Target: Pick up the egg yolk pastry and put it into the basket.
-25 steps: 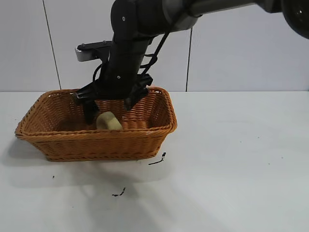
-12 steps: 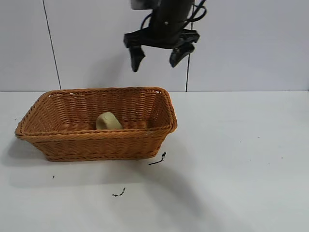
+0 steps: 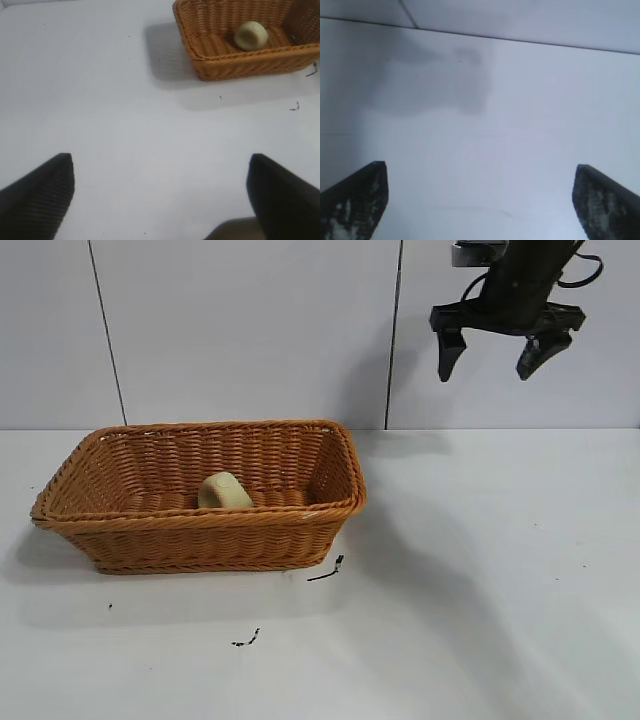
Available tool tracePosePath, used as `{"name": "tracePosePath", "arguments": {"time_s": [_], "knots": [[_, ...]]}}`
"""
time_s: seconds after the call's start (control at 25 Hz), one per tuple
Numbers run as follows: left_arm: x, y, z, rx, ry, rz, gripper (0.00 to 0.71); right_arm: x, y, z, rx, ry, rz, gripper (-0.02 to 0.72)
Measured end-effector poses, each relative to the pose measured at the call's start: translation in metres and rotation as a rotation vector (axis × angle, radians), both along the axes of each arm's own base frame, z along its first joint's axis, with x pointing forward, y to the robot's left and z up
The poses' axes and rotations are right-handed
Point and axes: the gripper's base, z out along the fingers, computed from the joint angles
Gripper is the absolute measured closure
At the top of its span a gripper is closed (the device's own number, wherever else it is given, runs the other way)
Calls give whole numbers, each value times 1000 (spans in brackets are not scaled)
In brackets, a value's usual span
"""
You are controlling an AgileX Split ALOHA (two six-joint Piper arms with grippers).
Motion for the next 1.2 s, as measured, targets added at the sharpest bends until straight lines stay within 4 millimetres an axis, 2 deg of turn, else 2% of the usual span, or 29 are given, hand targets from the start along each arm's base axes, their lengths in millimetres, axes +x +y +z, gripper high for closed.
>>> {"name": "tracePosePath", "arguments": {"time_s": [0.12,0.36,0.48,0.64,0.76,0.96,1.04,1.2], "knots": [[0,0,0,0,0,0,14,-3,-13,-2,-2,40,-24,10],[0,0,0,0,0,0,14,-8,-15,-1,-21,85,-17,10],[0,0,0,0,0,0,14,-17,-16,9,-26,90,-15,10],[0,0,0,0,0,0,14,-41,-17,35,-28,93,-14,10],[0,0,0,0,0,0,14,-70,-18,59,-29,96,-14,10],[0,0,0,0,0,0,14,-139,-21,95,-30,106,-13,10],[0,0,0,0,0,0,14,-174,-22,104,-31,112,-10,10],[0,0,0,0,0,0,14,-239,-25,109,-33,124,-9,10]]}}
